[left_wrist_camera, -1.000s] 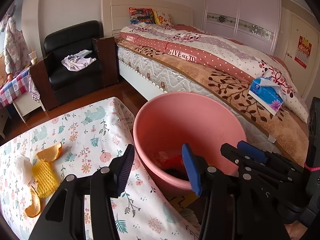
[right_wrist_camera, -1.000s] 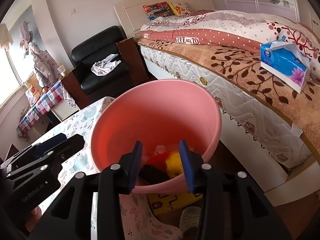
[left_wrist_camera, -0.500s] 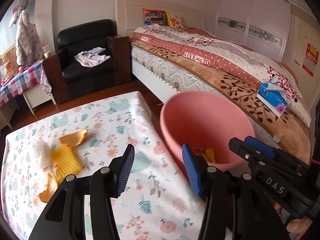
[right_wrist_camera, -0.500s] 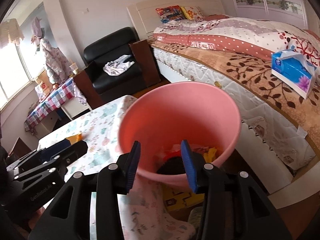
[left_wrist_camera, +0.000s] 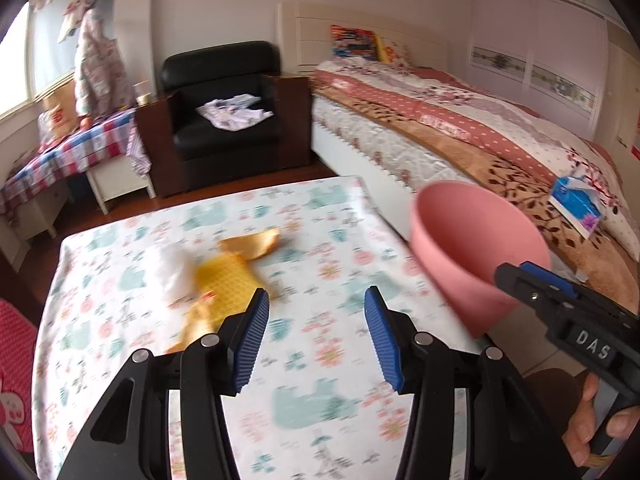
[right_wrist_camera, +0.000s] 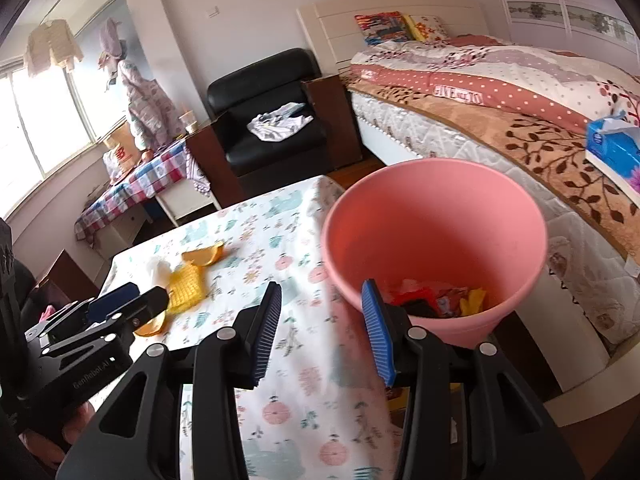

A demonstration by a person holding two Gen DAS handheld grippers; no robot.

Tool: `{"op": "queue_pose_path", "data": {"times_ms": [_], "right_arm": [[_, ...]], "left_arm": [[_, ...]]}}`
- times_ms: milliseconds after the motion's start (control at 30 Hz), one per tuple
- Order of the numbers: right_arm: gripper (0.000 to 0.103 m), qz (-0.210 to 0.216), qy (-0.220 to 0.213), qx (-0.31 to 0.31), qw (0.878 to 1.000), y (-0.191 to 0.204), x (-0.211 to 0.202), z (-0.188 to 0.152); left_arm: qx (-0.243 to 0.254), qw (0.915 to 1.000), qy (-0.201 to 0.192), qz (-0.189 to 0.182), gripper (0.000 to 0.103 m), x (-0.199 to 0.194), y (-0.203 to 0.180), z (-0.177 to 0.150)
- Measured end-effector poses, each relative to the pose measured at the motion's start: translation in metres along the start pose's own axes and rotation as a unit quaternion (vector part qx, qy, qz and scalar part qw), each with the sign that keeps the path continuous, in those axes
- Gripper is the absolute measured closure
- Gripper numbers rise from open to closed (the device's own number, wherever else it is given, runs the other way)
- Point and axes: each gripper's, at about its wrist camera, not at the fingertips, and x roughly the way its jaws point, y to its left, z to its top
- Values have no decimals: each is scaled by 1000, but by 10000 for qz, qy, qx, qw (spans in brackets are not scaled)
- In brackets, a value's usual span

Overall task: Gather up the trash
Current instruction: 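Move both open tools back over the orange peels on the table, then grasp a large orange peel with the left tool while the right tool grasps another peel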

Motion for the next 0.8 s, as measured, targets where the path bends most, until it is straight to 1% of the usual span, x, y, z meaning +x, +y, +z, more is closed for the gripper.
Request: {"op": "queue_pose_path", "data": {"times_ms": [267,433,567,667,767,800], "right_arm": [[60,144,179,-192,9996,25,9,-9],[60,213,254,-279,9991,32,15,-12],[60,234,331,-324,9987,36,20,-13],[60,230,394,-347,9984,38,25,-15],[60,222,441,-378,9981,38,28,-16],[60,219,456,-381,9980,39,29,-16]], "left_arm": [[-569,9973,87,455,54,-14,65,-20],[-984,9923,310,684,54,-10,100,-38],[-1416,9862,625,588,54,3,116,-50],[-1680,9819,729,478,54,12,119,-53],[-1776,9800,776,441,55,22,117,-51],[-1785,9798,793,442,57,27,117,-50]]}}
